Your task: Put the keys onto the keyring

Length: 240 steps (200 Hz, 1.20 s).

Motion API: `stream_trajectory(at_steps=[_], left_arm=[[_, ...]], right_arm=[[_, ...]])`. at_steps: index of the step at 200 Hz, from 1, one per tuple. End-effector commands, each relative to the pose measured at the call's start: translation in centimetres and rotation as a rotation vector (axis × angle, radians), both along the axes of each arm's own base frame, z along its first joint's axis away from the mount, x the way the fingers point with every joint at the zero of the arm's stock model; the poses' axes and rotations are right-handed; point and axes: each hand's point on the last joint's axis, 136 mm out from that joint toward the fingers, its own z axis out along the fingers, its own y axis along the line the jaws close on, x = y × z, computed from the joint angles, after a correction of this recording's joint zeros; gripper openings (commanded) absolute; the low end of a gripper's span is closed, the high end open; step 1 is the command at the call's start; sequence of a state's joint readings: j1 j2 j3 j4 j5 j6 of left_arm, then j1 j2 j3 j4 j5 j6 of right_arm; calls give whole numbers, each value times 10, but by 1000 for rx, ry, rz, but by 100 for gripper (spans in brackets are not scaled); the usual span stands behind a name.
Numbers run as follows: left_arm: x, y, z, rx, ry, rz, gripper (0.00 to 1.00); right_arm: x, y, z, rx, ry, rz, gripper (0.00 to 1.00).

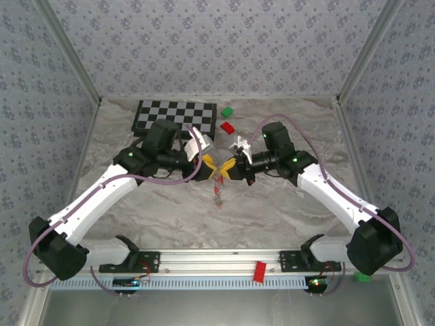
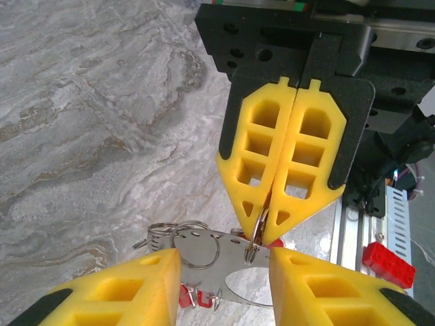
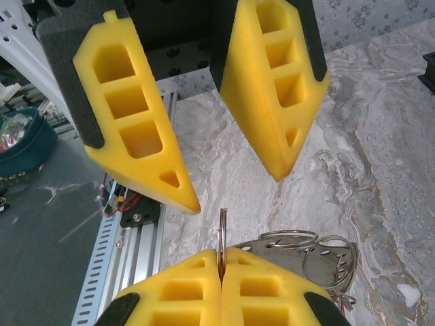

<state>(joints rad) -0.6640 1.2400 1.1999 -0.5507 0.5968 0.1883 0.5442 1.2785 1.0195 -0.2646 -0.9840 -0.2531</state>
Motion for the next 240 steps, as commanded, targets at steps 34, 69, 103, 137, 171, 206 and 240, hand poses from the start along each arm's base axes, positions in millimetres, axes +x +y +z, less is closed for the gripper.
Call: stream_trajectory(at_steps=[34, 69, 103, 137, 171, 206, 240], left_arm=[[-4, -7, 5, 2, -12, -44, 38], [-5, -10, 5, -4, 0, -56, 36], [-6, -13, 4, -6, 12, -68, 30], [-8, -15, 1, -1, 24, -79, 30], [-9, -16, 0, 2, 26, -86, 8], [-6, -15, 0, 6, 11, -72, 0], [-1, -14, 9, -34, -34, -34, 0]], right_arm=[[-7, 5, 13, 13, -29, 47, 0], [-9, 7, 12, 8, -27, 55, 0], [-10, 8, 11, 6, -26, 60, 0], [-11, 9, 11, 5, -26, 64, 0], [-13, 9, 10, 2, -24, 71, 0], [-11, 7, 8, -9, -29, 52, 0], [-1, -1, 12, 10, -35, -38, 25]])
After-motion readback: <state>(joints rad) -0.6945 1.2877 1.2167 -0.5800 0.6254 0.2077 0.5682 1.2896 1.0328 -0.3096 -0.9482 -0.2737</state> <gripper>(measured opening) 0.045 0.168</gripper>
